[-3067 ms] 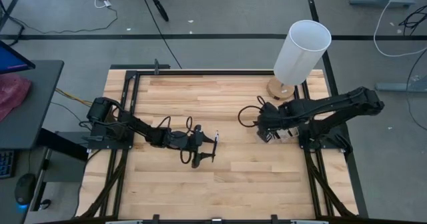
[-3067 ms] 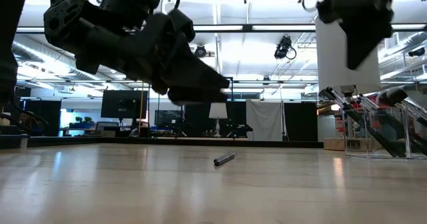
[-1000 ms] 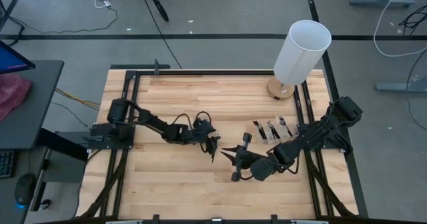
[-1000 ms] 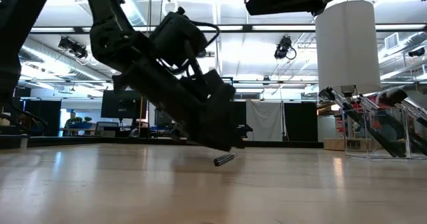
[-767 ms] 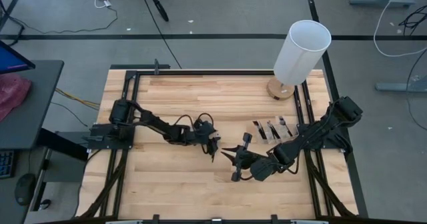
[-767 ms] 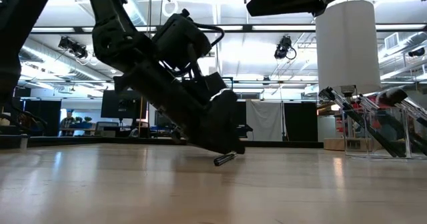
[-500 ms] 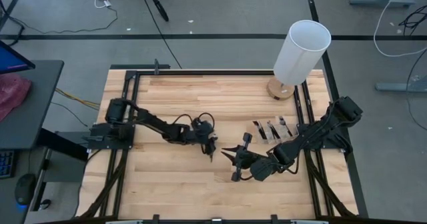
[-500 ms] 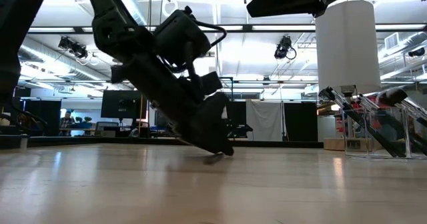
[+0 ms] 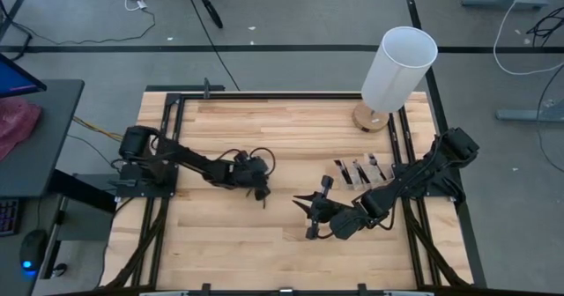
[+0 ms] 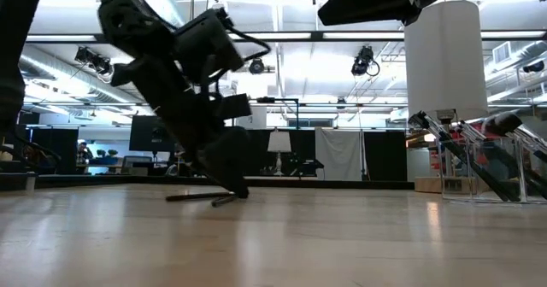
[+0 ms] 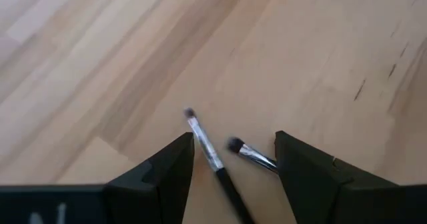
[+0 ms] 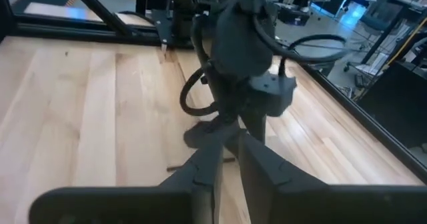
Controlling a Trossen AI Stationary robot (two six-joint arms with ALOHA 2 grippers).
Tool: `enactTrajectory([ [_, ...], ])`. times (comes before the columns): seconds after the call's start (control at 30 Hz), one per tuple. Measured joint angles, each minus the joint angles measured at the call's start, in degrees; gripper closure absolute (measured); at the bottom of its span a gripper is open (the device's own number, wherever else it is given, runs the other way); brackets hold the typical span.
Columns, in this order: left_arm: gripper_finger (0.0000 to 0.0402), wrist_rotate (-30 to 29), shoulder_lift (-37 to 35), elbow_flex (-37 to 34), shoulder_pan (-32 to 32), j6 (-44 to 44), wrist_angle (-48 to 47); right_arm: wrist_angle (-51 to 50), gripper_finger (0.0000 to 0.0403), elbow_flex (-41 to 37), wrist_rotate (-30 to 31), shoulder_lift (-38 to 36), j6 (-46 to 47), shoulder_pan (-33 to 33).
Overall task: Put items in baskets/containers
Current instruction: Put the black eyeshadow brush into the transparent organizer
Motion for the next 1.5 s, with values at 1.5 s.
enactTrajectory([
  [1.5,0.0191,7.34,-33.47,-16.31,-20.45,-58.30,-51.84,-0.70,0.0350,-0.11,-0.01,0.00,2.11,-1.44],
])
